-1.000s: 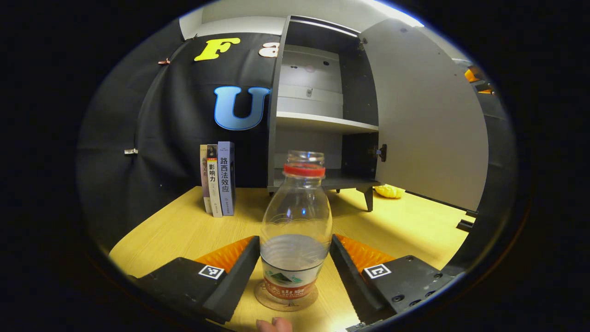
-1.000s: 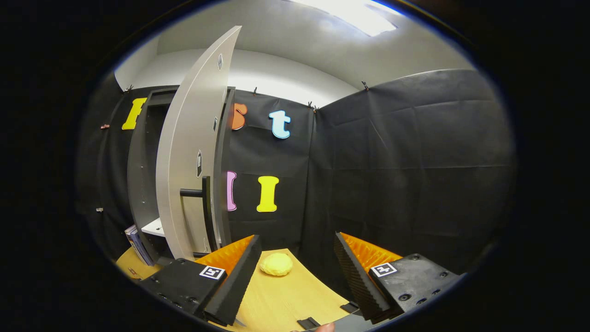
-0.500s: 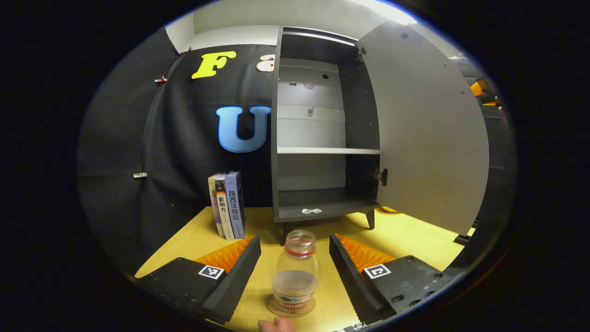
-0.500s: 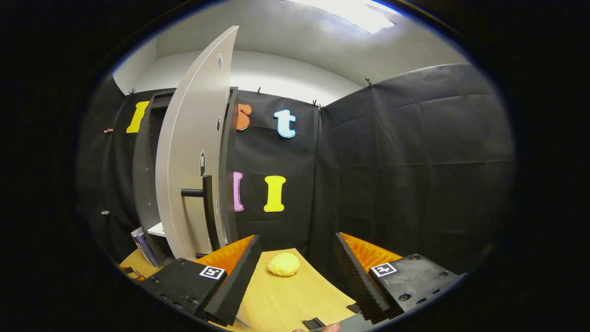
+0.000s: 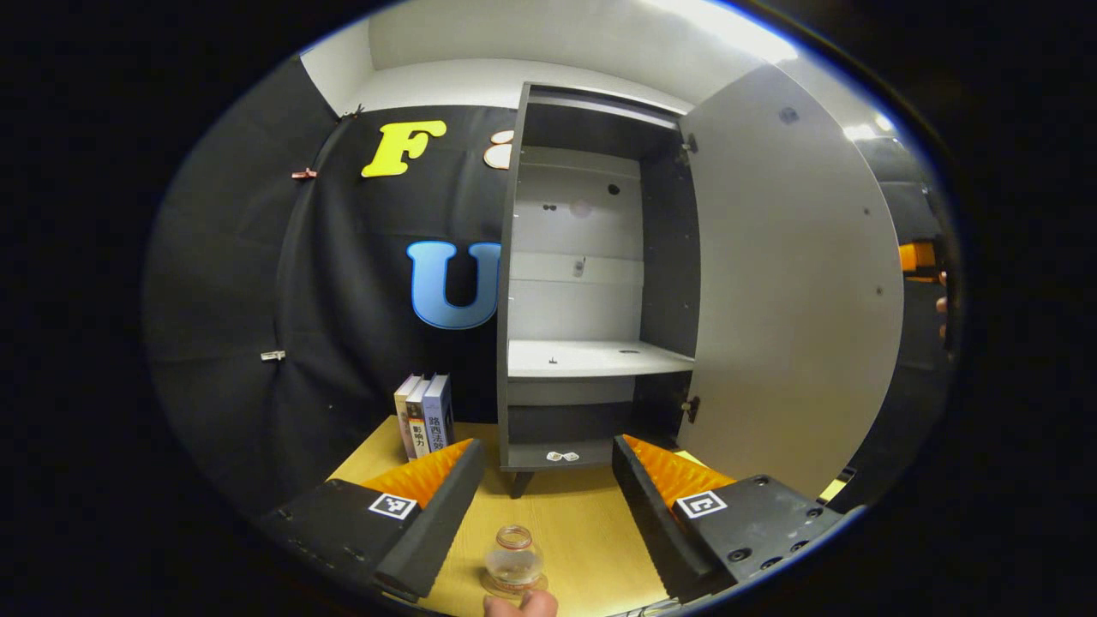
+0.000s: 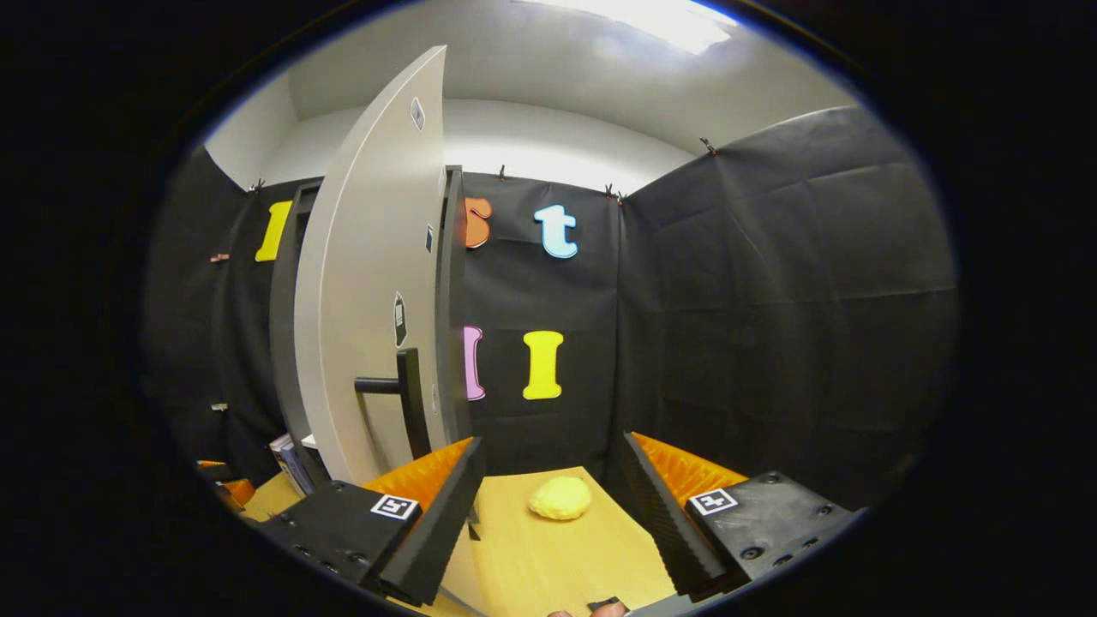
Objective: Open the cabinet door with the right hand, grasp the bottle in the cabinet with the left hand and place it on the coaster, then close the cabinet door with the right hand.
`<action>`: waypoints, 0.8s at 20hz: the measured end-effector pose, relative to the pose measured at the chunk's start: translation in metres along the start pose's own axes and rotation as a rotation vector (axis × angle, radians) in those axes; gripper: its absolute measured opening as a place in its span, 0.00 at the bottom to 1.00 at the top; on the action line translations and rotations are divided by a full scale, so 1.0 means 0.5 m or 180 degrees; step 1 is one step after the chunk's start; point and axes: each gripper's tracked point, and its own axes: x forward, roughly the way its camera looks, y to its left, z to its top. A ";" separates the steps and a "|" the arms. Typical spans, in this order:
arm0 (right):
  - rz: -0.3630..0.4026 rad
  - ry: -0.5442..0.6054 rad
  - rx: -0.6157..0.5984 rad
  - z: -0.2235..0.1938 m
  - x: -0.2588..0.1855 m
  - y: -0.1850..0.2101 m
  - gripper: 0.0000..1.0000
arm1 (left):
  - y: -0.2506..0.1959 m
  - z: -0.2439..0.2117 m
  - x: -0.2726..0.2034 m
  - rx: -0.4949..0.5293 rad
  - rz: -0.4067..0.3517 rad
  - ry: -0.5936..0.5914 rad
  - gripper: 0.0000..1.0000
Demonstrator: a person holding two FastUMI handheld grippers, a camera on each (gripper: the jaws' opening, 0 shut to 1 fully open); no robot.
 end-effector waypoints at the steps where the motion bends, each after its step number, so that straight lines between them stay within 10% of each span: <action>1: 0.0005 -0.0002 0.0004 0.001 0.000 -0.002 0.98 | 0.000 0.017 -0.003 0.0010 0.0048 0.0004 0.92; 16: 0.0251 0.0059 0.0065 -0.011 -0.022 0.094 0.97 | -0.006 0.108 -0.008 0.0117 0.0041 -0.0146 0.94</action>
